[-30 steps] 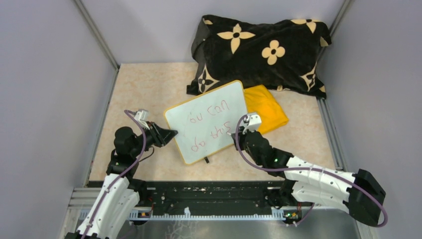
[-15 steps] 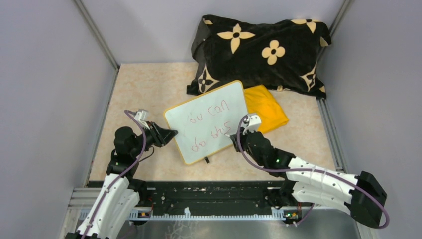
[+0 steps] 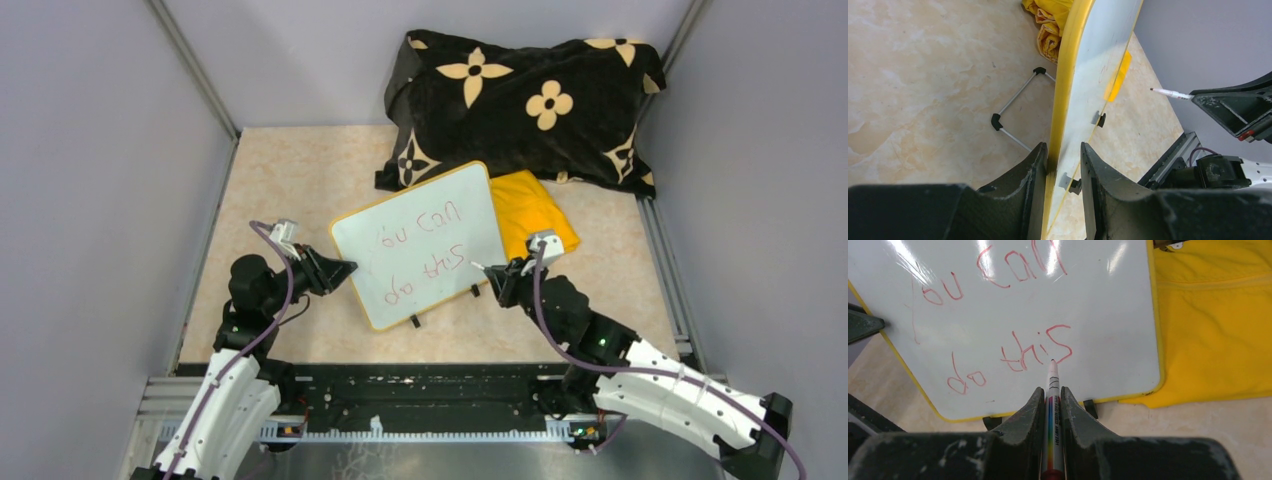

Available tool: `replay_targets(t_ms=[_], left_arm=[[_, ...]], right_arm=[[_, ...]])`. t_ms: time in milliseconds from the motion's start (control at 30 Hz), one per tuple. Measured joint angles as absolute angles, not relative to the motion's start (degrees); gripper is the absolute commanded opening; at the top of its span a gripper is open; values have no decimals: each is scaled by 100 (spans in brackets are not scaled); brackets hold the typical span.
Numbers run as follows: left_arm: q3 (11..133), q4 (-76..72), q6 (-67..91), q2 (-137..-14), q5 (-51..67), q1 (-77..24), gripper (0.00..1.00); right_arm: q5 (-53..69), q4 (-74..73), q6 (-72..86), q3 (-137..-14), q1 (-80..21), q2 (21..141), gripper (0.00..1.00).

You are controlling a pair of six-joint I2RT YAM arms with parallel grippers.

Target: Write a sentence on the whiteboard

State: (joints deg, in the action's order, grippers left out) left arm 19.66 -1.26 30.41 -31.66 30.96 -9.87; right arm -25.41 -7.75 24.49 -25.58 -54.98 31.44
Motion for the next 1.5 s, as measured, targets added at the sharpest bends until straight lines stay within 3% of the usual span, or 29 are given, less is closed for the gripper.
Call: replay_targets(t_ms=[233, 567, 1500], left_arm=[[1964, -126, 3041, -3153, 3096, -987, 37], [1964, -128, 3041, -3140, 3096, -987, 37], [1964, -134, 3046, -3173, 3107, -987, 37]], right_arm=[[-3236, -635, 2574, -2303, -5494, 2534, 0], [-3743, -386, 2768, -1828, -5494, 2871, 0], [-3328, 340, 2556, -1730, -5494, 3343, 0]])
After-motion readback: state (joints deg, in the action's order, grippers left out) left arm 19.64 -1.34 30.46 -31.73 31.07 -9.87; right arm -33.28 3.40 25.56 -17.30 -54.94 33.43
